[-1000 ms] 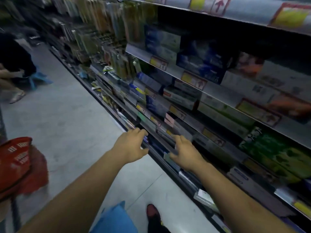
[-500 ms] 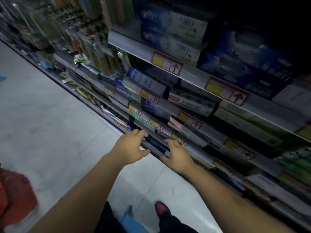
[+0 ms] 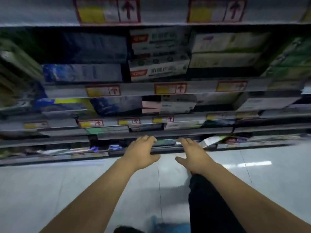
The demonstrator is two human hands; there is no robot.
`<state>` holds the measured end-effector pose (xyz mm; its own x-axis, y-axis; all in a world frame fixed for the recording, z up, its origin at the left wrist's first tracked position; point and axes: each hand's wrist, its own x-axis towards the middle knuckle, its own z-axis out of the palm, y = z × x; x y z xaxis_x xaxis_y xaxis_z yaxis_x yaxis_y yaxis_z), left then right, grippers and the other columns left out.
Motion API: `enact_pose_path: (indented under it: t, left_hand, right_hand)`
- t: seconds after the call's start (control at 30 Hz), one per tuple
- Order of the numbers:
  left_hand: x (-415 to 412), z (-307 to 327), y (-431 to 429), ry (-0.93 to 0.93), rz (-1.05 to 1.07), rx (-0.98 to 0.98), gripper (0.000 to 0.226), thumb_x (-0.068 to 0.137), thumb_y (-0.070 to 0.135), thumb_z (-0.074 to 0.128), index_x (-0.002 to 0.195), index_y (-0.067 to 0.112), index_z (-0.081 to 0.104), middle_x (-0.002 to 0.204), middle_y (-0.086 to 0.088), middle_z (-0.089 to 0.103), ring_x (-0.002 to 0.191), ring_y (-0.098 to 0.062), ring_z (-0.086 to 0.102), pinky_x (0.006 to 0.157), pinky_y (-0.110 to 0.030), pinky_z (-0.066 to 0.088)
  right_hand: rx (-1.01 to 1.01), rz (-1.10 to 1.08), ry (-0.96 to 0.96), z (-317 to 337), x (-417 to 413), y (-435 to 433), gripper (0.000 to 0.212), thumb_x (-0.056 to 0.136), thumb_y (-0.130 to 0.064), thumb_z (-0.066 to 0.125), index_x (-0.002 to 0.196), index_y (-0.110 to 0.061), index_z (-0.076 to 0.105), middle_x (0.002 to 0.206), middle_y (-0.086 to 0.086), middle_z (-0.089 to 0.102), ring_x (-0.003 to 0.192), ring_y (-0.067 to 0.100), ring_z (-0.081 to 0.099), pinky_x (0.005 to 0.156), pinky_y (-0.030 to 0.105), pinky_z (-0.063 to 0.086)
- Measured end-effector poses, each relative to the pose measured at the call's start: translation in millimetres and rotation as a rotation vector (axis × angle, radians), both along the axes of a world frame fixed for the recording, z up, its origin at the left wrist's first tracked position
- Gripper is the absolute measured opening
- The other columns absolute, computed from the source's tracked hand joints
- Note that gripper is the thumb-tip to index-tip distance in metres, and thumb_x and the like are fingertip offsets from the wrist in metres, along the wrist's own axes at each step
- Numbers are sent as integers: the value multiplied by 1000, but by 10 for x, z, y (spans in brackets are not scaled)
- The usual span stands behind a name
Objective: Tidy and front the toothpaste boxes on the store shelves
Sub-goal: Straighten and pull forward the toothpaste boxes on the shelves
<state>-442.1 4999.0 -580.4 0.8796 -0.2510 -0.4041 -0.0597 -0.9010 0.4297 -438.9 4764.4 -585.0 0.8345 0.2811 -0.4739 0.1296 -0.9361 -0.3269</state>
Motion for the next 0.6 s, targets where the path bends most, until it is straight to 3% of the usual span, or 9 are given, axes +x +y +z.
enact_pose_path:
  t: [0.17,0.43,0.6]
  left_hand:
    - [27,-1164,-75,-1,71,-45,62,88,55,64,142,29,45,134,3,53,125,-22,47,101,-37,42]
    - [-10,-3361,-516,-18,251,-127,56,86,54,71,133,28,54,131,8,54,121,-14,52,101,-34,46]
    - [-78,-3822,-874,-189,213,-82,56,86,51,72,132,25,55,128,5,55,117,-16,55,99,-36,48]
  right_hand:
    - [-18,21,11,-980,138,-266,78,96,-50,61,158,-21,25,153,4,40,140,29,38,112,40,37]
    - [10,130,-76,-2999,517,-584,76,94,-50,65,153,-19,29,149,8,41,135,33,41,106,44,42]
    - [83,143,-238,-3503,302,-779,70,95,-40,68,151,-18,32,149,10,39,133,33,43,102,47,45]
